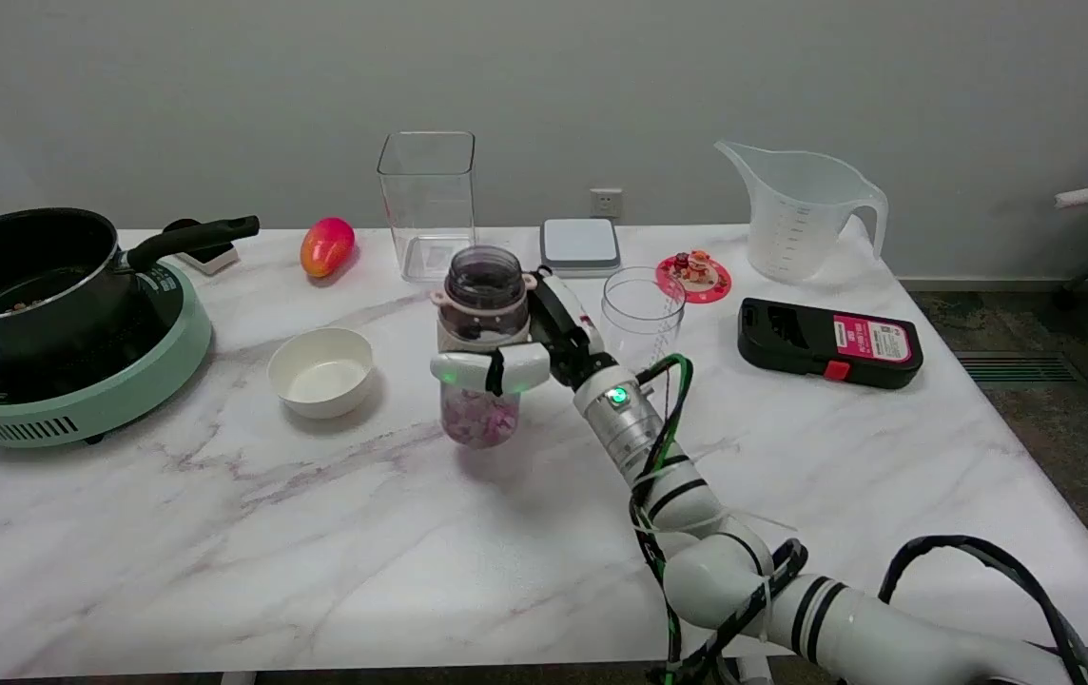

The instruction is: Pour the contents of the bottle into the measuring cup.

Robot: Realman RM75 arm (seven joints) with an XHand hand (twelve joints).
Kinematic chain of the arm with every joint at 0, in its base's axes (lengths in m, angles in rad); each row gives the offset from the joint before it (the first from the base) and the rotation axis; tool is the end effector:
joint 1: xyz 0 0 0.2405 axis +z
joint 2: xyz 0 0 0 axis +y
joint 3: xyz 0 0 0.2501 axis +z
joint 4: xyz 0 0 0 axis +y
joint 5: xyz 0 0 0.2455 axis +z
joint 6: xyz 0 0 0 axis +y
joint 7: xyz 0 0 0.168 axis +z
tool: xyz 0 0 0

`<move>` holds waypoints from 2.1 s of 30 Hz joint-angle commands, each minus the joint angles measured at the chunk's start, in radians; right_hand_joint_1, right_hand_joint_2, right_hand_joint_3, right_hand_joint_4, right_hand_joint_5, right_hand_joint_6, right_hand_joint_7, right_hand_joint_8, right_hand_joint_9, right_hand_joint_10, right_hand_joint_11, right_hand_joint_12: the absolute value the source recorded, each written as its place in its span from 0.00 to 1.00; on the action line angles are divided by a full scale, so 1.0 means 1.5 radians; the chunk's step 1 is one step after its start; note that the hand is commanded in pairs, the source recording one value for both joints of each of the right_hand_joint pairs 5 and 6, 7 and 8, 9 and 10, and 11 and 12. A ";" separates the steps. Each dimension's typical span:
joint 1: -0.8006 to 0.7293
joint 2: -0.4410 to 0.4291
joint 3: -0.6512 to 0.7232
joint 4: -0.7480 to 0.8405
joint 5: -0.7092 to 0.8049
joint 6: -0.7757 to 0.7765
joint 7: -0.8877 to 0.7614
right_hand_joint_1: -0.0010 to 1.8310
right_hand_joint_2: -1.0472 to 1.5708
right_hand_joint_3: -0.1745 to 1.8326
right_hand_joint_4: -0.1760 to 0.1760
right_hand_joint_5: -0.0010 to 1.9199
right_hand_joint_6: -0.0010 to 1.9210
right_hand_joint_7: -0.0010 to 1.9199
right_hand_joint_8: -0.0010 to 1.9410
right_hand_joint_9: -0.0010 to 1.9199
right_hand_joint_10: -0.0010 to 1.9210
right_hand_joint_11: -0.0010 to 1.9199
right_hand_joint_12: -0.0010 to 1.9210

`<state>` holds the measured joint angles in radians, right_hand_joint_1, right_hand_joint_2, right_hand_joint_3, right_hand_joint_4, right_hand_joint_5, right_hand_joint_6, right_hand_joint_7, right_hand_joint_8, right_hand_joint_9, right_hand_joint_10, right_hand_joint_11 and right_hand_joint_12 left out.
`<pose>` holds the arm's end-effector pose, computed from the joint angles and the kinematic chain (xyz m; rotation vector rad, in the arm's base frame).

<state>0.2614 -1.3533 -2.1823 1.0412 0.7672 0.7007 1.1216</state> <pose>-0.2933 -0.4301 0.1778 1.5172 -1.1565 1.2841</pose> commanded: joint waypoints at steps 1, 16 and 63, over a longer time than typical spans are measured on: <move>0.084 -0.017 0.004 0.124 0.030 -0.115 0.122 0.72 0.82 0.33 0.50 0.81 0.81 0.81 0.80 0.74 0.73 0.62 0.62; 0.016 0.113 0.021 0.352 0.109 -0.185 0.154 0.68 0.91 0.28 0.50 0.86 0.86 0.84 0.83 0.78 0.78 0.66 0.66; -0.460 0.243 0.344 0.433 0.099 0.129 0.013 0.66 0.94 0.27 0.50 0.85 0.85 0.86 0.85 0.80 0.80 0.68 0.68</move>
<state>-0.1827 -1.0420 -1.9209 1.6879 0.9203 0.7934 1.1869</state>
